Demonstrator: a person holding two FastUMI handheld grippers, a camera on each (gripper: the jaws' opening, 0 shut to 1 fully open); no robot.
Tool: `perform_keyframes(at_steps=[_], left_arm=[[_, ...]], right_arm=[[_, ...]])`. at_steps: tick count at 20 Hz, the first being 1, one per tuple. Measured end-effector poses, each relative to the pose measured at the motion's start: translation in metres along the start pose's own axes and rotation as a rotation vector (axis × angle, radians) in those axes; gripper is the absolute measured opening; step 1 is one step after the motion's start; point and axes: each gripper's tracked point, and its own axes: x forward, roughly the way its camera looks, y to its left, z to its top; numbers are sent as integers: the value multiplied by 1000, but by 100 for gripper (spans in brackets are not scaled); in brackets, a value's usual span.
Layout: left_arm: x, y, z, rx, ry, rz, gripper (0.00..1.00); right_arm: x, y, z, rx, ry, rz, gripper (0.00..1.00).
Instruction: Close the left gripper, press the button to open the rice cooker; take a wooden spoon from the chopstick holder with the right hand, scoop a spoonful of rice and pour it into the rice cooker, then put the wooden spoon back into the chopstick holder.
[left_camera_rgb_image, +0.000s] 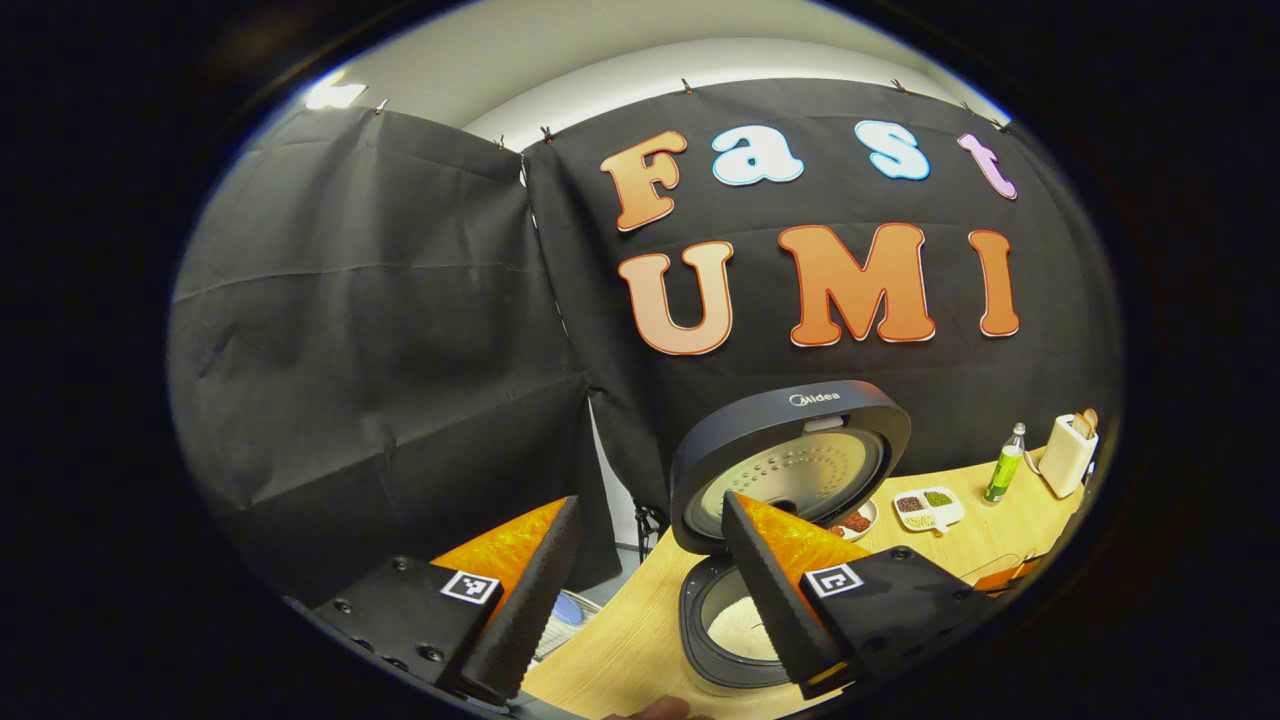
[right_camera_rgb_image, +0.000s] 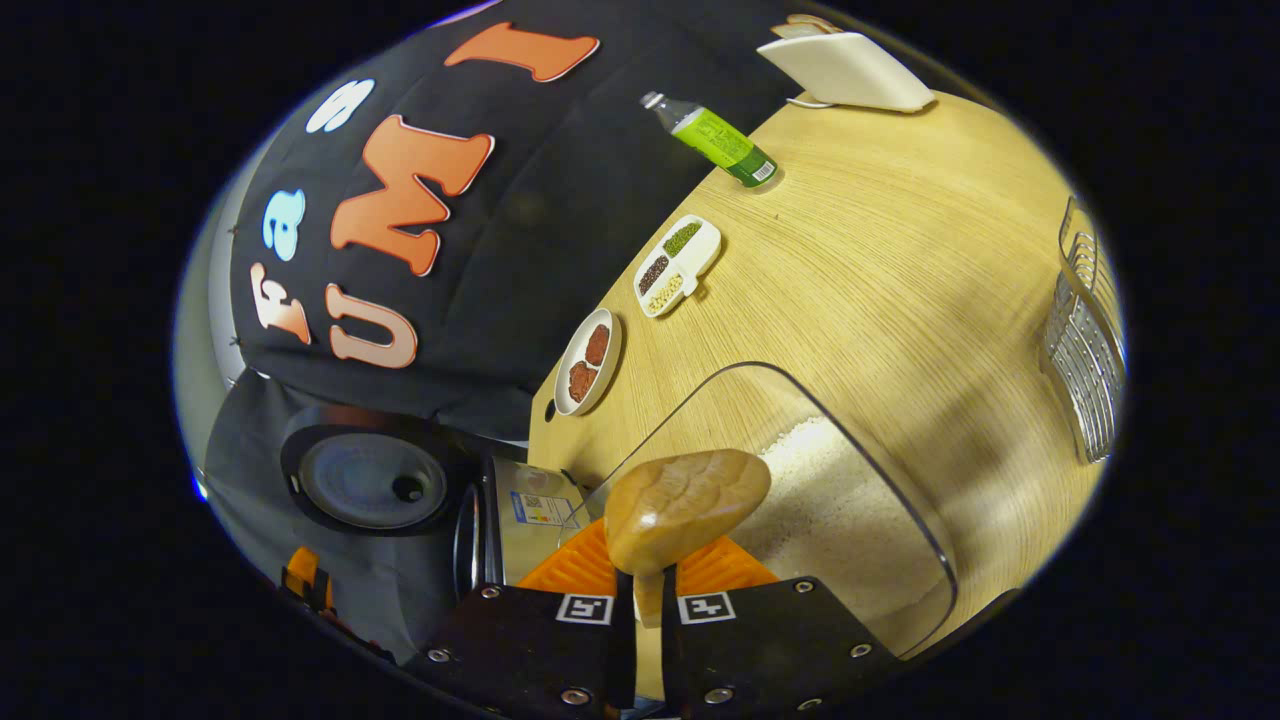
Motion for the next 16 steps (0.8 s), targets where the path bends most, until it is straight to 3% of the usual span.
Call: perform_keyframes(at_steps=[2,3,4,6,8,12,13,16], left_arm=[[-1,-6,2,-10,2,-4,95],[-1,-8,3,-12,-1,-6,100],[-1,-10,5,-9,-2,-5,95],[-4,-15,9,-7,-10,3,100],[-11,-23,16,-19,-23,7,95],[-22,-39,23,-40,-32,15,95],[-26,-41,25,-44,-37,21,91],[-36,-45,33,-63,-56,52,95]], right_arm=[[-6,-1,1,43,10,28,10],[-10,-2,4,62,11,40,10],[-15,-5,8,80,11,48,10],[-25,-9,22,127,1,73,10],[-37,-10,40,182,-7,109,10],[-58,4,72,247,-13,186,9],[-63,10,80,264,-10,212,10],[-74,27,101,330,11,286,10]])
